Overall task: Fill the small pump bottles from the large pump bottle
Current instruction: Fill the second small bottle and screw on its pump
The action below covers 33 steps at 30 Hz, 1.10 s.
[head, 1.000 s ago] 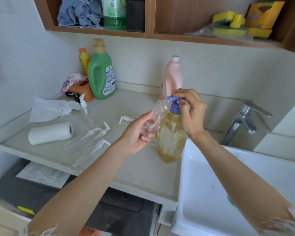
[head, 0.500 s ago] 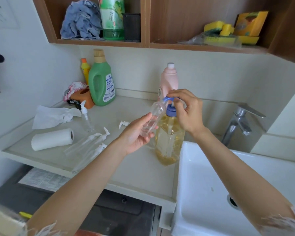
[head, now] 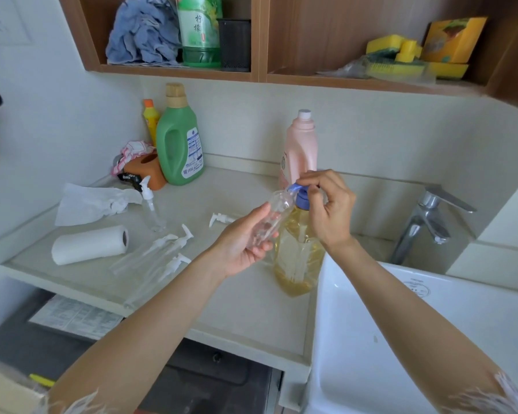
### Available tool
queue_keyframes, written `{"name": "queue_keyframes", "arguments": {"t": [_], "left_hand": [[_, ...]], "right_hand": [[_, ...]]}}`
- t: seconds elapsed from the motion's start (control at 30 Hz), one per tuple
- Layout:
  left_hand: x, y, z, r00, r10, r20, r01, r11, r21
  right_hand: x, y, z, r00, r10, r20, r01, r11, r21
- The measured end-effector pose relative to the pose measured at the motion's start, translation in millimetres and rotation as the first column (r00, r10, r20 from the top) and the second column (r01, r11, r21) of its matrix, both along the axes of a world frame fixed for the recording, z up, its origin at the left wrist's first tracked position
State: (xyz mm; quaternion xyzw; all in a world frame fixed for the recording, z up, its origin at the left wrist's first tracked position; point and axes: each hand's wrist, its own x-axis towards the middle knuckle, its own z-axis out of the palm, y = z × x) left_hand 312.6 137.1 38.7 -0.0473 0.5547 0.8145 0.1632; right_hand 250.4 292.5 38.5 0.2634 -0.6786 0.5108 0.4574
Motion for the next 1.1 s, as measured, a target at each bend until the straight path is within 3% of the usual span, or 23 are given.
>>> {"name": "queue_keyframes", "arguments": {"t": [0.4, 0.73, 0.93, 1.1], "left_hand": [[7.5, 3.2, 12.1, 0.996, -0.029, -0.079, 0.021, 0.995, -0.099], [5.4, 3.2, -2.5, 0.996, -0.01, -0.083, 0.006, 0.999, -0.049], [8.6, 6.2, -1.7, 0.999, -0.023, -0.037, 0.022, 0.999, -0.043], [11.7, 6.0, 7.3, 0.996, -0.001, -0.084, 0.0, 1.0, -0.017]], "right_hand": [[9.9, 10.7, 27.2, 0.997, 0.041, 0.06, -0.051, 0.985, 0.167], [5.4, -1.3, -1.3, 0.998, 0.056, 0.039, -0.057, 0.998, 0.031], [13.8, 1.9, 6.4, 0.998, -0.01, 0.057, 0.003, 0.992, 0.127], [18.8, 13.6, 30.2, 0.985, 0.038, 0.167, -0.073, 0.975, 0.209]]}}
